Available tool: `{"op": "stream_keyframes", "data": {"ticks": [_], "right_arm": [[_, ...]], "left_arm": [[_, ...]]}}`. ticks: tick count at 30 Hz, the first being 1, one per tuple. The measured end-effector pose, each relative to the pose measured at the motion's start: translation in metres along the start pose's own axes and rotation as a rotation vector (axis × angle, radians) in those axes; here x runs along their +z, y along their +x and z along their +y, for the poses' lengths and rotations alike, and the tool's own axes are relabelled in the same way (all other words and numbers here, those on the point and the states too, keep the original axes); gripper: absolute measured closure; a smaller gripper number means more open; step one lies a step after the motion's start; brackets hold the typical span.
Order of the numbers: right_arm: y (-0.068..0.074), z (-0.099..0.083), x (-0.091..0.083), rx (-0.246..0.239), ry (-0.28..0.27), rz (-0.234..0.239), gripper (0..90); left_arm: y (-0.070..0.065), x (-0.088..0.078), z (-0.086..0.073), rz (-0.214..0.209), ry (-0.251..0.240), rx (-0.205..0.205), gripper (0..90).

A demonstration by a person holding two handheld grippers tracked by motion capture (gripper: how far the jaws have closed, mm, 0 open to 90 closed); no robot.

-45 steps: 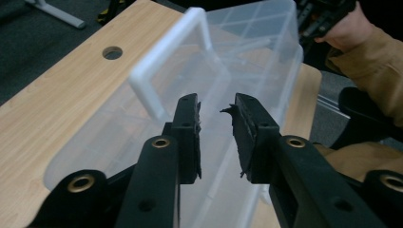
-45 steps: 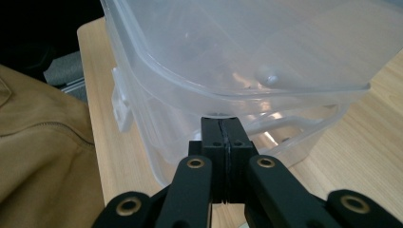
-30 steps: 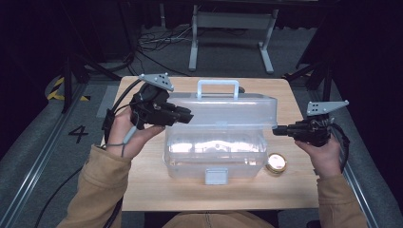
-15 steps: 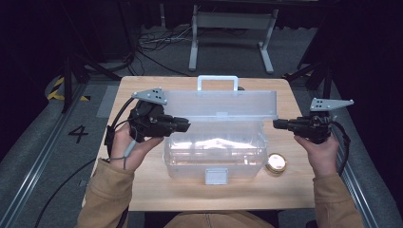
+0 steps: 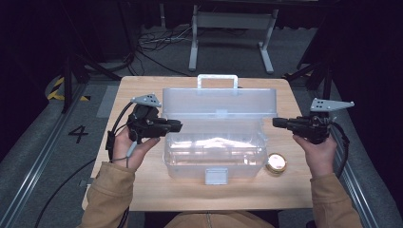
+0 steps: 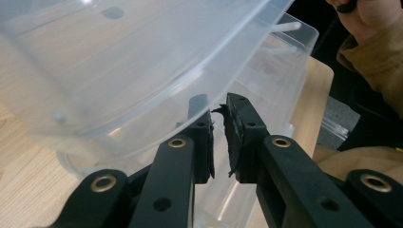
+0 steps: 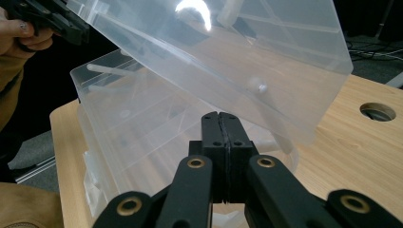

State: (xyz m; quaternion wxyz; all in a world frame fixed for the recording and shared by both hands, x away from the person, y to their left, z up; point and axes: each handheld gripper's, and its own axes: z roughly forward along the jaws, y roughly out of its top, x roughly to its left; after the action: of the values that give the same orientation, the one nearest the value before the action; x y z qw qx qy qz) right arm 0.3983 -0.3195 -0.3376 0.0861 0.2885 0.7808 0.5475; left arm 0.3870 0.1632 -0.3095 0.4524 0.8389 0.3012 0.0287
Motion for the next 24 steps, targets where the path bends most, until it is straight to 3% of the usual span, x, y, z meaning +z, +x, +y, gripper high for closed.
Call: {"op": "stream_keyframes", "data": {"ticks": [11,24], "right_arm": [[0.002,-0.001,0.001,-0.008,-0.001,-0.006,90.0],[0.003,-0.002,0.002,-0.01,0.001,0.01,90.0]], "left_arm": [[0.01,-0.003,-0.009,0.045,-0.037,-0.015,84.7],[0.016,-0.008,-0.013,0.067,-0.065,-0.024,89.2]]}}
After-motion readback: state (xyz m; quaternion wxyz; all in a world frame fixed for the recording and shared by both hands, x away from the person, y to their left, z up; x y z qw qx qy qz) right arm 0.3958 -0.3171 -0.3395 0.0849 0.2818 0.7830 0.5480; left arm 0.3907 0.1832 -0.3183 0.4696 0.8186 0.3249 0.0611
